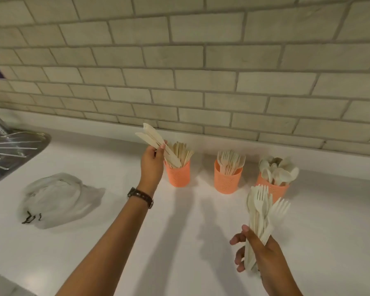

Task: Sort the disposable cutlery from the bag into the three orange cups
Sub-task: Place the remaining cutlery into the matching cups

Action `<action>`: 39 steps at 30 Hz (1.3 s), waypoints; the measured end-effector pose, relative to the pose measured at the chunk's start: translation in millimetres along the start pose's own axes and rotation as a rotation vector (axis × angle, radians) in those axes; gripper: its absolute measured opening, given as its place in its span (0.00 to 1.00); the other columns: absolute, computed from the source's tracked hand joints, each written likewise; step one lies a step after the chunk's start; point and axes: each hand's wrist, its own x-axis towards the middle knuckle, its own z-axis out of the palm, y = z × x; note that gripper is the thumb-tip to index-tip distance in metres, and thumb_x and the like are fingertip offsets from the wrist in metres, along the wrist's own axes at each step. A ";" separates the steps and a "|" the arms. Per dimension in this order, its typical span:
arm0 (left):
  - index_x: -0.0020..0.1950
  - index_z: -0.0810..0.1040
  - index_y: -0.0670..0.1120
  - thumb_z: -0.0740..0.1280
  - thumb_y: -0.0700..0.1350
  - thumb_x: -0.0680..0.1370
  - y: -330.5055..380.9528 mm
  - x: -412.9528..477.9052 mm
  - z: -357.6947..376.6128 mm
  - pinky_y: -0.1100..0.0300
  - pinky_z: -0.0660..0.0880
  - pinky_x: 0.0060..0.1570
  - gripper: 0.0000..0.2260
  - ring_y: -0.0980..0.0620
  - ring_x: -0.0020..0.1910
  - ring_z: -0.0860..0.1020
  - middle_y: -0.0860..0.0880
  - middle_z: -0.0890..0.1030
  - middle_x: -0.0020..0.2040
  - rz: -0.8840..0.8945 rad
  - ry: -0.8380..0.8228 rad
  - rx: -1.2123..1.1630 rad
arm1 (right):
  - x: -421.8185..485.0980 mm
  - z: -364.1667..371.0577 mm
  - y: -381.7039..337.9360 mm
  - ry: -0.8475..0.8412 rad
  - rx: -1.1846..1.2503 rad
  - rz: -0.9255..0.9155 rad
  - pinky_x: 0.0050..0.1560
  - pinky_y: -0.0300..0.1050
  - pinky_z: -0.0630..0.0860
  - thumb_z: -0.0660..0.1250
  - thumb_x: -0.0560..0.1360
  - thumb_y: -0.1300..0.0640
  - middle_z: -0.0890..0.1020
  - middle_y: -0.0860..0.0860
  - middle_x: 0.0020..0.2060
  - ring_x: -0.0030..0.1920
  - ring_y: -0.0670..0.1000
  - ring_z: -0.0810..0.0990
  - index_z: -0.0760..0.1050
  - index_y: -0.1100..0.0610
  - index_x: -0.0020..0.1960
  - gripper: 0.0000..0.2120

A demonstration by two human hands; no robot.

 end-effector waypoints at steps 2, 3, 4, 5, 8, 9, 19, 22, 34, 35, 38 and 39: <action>0.52 0.77 0.43 0.59 0.44 0.80 -12.8 17.4 6.2 0.76 0.69 0.33 0.09 0.60 0.37 0.74 0.53 0.77 0.38 -0.017 0.036 0.057 | -0.1 1.1 1.0 -0.015 -0.046 -0.001 0.19 0.42 0.70 0.62 0.77 0.58 0.80 0.59 0.28 0.18 0.55 0.71 0.70 0.64 0.46 0.08; 0.49 0.77 0.42 0.59 0.44 0.80 -20.9 23.2 10.3 0.77 0.69 0.30 0.09 0.59 0.35 0.73 0.53 0.75 0.36 -0.041 0.041 0.082 | -0.3 1.6 1.1 -0.019 -0.072 -0.003 0.19 0.42 0.69 0.62 0.77 0.58 0.79 0.59 0.27 0.17 0.55 0.71 0.70 0.65 0.46 0.09; 0.44 0.76 0.42 0.60 0.44 0.80 -29.1 27.5 14.5 0.75 0.68 0.28 0.09 0.58 0.32 0.72 0.52 0.74 0.33 -0.072 0.033 0.118 | -0.4 1.6 1.9 -0.021 -0.092 -0.003 0.18 0.41 0.68 0.63 0.77 0.58 0.79 0.59 0.26 0.17 0.55 0.70 0.70 0.65 0.47 0.09; 0.38 0.74 0.42 0.61 0.44 0.80 -38.2 30.3 18.6 0.70 0.68 0.28 0.11 0.56 0.30 0.70 0.51 0.72 0.30 -0.107 0.012 0.161 | -0.3 1.3 2.8 -0.021 -0.105 0.000 0.18 0.40 0.66 0.63 0.77 0.58 0.78 0.58 0.25 0.16 0.54 0.69 0.70 0.65 0.47 0.09; 0.26 0.66 0.45 0.65 0.40 0.76 -60.9 32.8 27.5 0.62 0.60 0.28 0.19 0.53 0.25 0.65 0.49 0.67 0.24 -0.168 -0.101 0.377 | -0.3 0.7 4.2 -0.020 -0.115 0.010 0.18 0.38 0.64 0.64 0.77 0.57 0.77 0.57 0.24 0.16 0.53 0.68 0.71 0.64 0.47 0.09; 0.24 0.64 0.45 0.67 0.39 0.74 -66.6 33.4 29.0 0.62 0.58 0.27 0.20 0.53 0.24 0.64 0.49 0.66 0.24 -0.164 -0.125 0.434 | -0.5 0.1 3.8 -0.021 -0.104 0.012 0.19 0.37 0.63 0.64 0.77 0.58 0.77 0.57 0.24 0.15 0.52 0.67 0.71 0.64 0.47 0.08; 0.67 0.70 0.44 0.71 0.43 0.72 -37.6 -32.5 27.5 0.62 0.71 0.46 0.24 0.53 0.38 0.76 0.44 0.69 0.65 -0.060 -0.058 0.291 | -10.1 -4.8 -11.3 -0.146 0.206 0.095 0.21 0.34 0.60 0.73 0.68 0.53 0.75 0.58 0.27 0.17 0.48 0.62 0.75 0.66 0.51 0.20; 0.61 0.75 0.50 0.69 0.44 0.74 -12.8 -90.4 35.6 0.73 0.70 0.38 0.16 0.58 0.37 0.75 0.52 0.72 0.59 -0.030 -0.200 0.215 | -13.6 -5.4 -13.3 -0.210 0.212 0.102 0.22 0.34 0.59 0.71 0.71 0.49 0.76 0.58 0.27 0.17 0.47 0.62 0.76 0.65 0.52 0.20; 0.44 0.83 0.48 0.76 0.43 0.66 40.9 -176.8 38.7 0.66 0.72 0.24 0.08 0.58 0.23 0.67 0.49 0.80 0.36 -0.311 -0.479 -0.119 | -32.1 -0.4 -19.0 -0.383 0.091 0.029 0.25 0.38 0.64 0.68 0.73 0.52 0.81 0.52 0.27 0.20 0.46 0.67 0.75 0.55 0.59 0.16; 0.44 0.83 0.47 0.76 0.42 0.66 42.6 -175.7 37.6 0.68 0.71 0.23 0.09 0.59 0.22 0.66 0.49 0.80 0.35 -0.316 -0.491 -0.110 | -32.3 -0.8 -18.8 -0.388 0.078 0.025 0.25 0.38 0.65 0.69 0.73 0.53 0.82 0.54 0.29 0.21 0.46 0.67 0.76 0.54 0.60 0.16; 0.43 0.81 0.48 0.77 0.42 0.64 45.4 -172.9 35.4 0.69 0.69 0.21 0.10 0.60 0.20 0.66 0.50 0.80 0.33 -0.270 -0.500 -0.051 | -31.2 -1.9 -15.9 -0.378 0.030 0.013 0.27 0.39 0.65 0.70 0.69 0.56 0.83 0.60 0.38 0.23 0.47 0.67 0.76 0.52 0.62 0.21; 0.43 0.81 0.48 0.78 0.42 0.64 45.9 -172.6 35.2 0.68 0.69 0.21 0.10 0.59 0.20 0.67 0.50 0.80 0.33 -0.262 -0.494 -0.046 | -31.2 -1.6 -15.4 -0.364 0.018 0.010 0.27 0.39 0.65 0.70 0.69 0.58 0.83 0.60 0.38 0.23 0.48 0.66 0.76 0.53 0.62 0.21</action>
